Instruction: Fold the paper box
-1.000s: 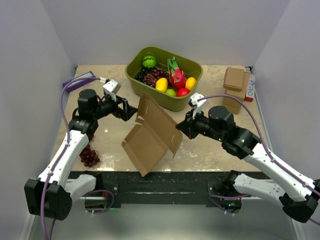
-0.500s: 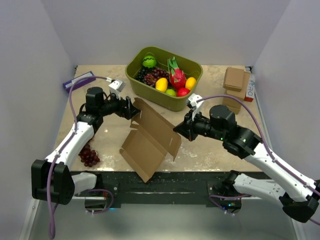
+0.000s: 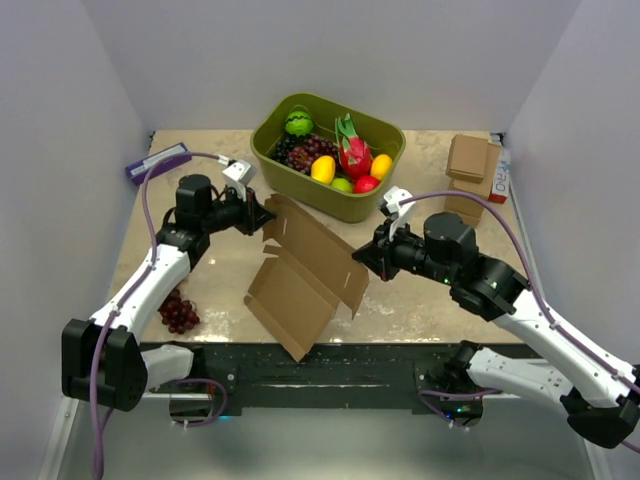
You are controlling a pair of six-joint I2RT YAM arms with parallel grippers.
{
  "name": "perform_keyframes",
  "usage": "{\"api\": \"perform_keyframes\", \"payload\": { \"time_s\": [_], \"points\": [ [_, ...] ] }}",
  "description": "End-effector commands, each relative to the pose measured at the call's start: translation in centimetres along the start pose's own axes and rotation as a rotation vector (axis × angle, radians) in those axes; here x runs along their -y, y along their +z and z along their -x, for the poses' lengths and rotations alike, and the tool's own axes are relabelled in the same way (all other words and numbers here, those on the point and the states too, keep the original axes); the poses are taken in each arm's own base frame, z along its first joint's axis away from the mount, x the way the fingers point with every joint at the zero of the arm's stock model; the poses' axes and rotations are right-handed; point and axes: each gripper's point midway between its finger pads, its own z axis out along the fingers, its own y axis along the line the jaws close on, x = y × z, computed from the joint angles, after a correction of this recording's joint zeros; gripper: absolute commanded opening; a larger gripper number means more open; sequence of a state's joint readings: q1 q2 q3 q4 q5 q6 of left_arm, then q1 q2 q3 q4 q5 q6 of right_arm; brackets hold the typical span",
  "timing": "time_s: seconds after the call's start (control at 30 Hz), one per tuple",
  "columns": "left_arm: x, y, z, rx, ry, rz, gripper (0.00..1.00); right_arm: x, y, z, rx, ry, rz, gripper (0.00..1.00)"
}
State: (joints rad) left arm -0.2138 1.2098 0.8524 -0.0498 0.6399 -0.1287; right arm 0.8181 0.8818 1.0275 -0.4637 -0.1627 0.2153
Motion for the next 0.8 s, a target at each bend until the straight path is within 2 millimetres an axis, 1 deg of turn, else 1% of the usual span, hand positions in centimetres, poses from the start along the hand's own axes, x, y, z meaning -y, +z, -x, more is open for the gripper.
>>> {"api": "perform_keyframes", "payload": {
  "time_s": [0.0, 0.03, 0.07, 0.1, 0.13, 0.17, 0.2, 0.23, 0.27, 0.3, 0.33, 0.37, 0.4, 0.43, 0.47, 0.5, 0.53, 0.57, 0.6, 0.63, 0.73, 0.77],
  "points": [
    [-0.2, -0.3, 0.7, 0.032, 0.04, 0.031, 0.01, 2.5, -0.4, 0.8, 0.037, 0.017, -0.153, 0.01],
    [-0.2, -0.4, 0.9, 0.039, 0.043, 0.041, 0.0, 3.2, -0.5, 0.8, 0.037, 0.028, -0.198, 0.08],
    [-0.7, -0.4, 0.9, 0.042, 0.042, 0.07, 0.0, 4.4, -0.6, 0.9, 0.048, 0.046, -0.266, 0.33],
    [-0.9, -0.5, 0.5, 0.038, 0.029, 0.089, 0.0, 5.0, -0.7, 1.0, 0.06, 0.091, -0.31, 0.44],
    [-1.0, -0.6, 0.7, 0.046, 0.026, 0.112, 0.0, 5.5, -0.7, 1.0, 0.067, 0.116, -0.344, 0.55],
    [-1.8, -0.7, 0.5, 0.05, 0.02, 0.172, 0.0, 6.5, -0.9, 1.1, 0.083, 0.14, -0.411, 0.62],
    [-2.0, -0.8, 0.2, 0.049, 0.005, 0.204, 0.0, 6.8, -0.8, 1.4, 0.097, 0.199, -0.441, 0.74],
    [-2.2, -1.1, 0.2, 0.055, 0.003, 0.236, 0.0, 7.2, -1.0, 1.4, 0.106, 0.23, -0.471, 0.78],
    [-2.5, -1.2, 0.1, 0.057, 0.002, 0.285, 0.0, 7.6, -1.1, 1.6, 0.125, 0.266, -0.5, 0.81],
    [-2.3, -1.3, -0.2, 0.054, 0.001, 0.293, 0.0, 7.8, -1.0, 2.0, 0.165, 0.341, -0.521, 0.85],
    [-1.6, -1.3, -0.1, 0.062, 0.008, 0.289, 0.0, 7.5, -0.8, 2.6, 0.199, 0.382, -0.507, 0.86],
    [-1.9, -1.5, -0.1, 0.07, 0.008, 0.322, 0.0, 7.5, -0.4, 2.4, 0.22, 0.432, -0.499, 0.87],
    [-1.8, -1.6, -0.1, 0.072, 0.009, 0.332, 0.0, 6.1, 0.3, 3.8, 0.278, 0.475, -0.402, 0.88],
    [-1.4, -1.7, -0.1, 0.072, 0.015, 0.336, 0.0, 5.3, 0.7, 4.4, 0.309, 0.509, -0.345, 0.89],
    [-1.8, -1.9, -0.2, 0.072, 0.018, 0.369, 0.0, 4.8, 1.6, 3.5, 0.31, 0.571, -0.3, 0.89],
    [-2.0, -2.0, -0.3, 0.069, 0.025, 0.389, 0.0, 3.1, 2.3, 5.0, 0.358, 0.601, -0.188, 0.89],
    [-2.0, -2.1, -0.6, 0.059, 0.027, 0.399, 0.0, 2.7, 2.7, 5.2, 0.372, 0.634, -0.152, 0.9],
    [-2.2, -2.2, -0.7, 0.056, 0.031, 0.418, 0.0, 2.5, 3.4, 4.5, 0.367, 0.71, -0.131, 0.91],
    [-2.2, -2.2, -0.8, 0.051, 0.035, 0.422, 0.0, 2.2, 3.7, 5.2, 0.399, 0.751, -0.093, 0.91],
    [-2.2, -2.1, -0.9, 0.049, 0.038, 0.428, 0.0, 1.7, 4.3, 5.0, 0.388, 0.789, -0.059, 0.92],
    [-2.4, -1.8, -1.6, 0.025, 0.055, 0.445, 0.0, 0.2, 5.1, 5.8, 0.415, 0.923, 0.072, 0.92],
    [-2.6, -1.9, -1.5, 0.023, 0.06, 0.464, 0.0, 0.2, 5.7, 5.6, 0.414, 0.972, 0.08, 0.91]
  ]
}}
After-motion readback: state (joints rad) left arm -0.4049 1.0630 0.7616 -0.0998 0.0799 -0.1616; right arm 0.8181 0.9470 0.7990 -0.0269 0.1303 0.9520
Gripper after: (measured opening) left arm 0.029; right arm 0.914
